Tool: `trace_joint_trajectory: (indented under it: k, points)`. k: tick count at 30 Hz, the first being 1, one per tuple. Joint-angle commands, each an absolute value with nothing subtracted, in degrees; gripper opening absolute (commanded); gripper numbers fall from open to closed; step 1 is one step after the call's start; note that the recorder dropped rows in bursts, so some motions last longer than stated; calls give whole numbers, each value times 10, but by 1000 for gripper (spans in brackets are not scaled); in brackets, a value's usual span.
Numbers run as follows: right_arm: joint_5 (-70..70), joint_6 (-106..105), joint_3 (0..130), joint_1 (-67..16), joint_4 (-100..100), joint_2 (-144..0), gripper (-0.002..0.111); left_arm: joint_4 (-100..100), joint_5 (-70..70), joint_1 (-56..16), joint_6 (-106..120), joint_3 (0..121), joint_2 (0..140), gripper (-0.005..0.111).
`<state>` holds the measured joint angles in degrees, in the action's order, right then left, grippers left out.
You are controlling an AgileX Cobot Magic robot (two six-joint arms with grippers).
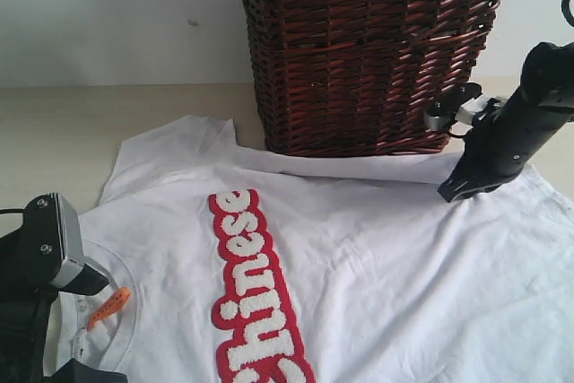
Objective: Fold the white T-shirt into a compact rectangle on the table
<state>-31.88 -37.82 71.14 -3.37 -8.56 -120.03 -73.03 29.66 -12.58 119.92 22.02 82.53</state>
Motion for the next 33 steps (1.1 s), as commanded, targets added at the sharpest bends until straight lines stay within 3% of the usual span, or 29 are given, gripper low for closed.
trace_joint_trajectory:
  k: [1, 10, 15, 17, 20, 25, 33]
  points:
    - [-392, -422, 701, -33, -152, -1200, 0, -743, 302, -126, 1200, 222, 827, 104]
    - [-400, -432, 701, -73, -153, -989, 0, -789, 446, -135, 1200, 274, 834, 104]
    - [-428, -417, 701, -73, -160, -888, 0, -661, 338, -269, 1200, 323, 932, 103]
    - [-476, -412, 701, -73, -147, -877, 0, -631, 312, -314, 1200, 323, 961, 93]
    - [-550, -408, 700, -73, -9, -894, 0, -630, 263, -362, 1200, 323, 968, 53]
    - [-560, -407, 679, -72, 111, -941, 0, -669, 245, -365, 1168, 323, 945, 0]
    - [-533, -404, 618, -72, 108, -1044, 0, -681, 345, -365, 1037, 323, 916, 0]
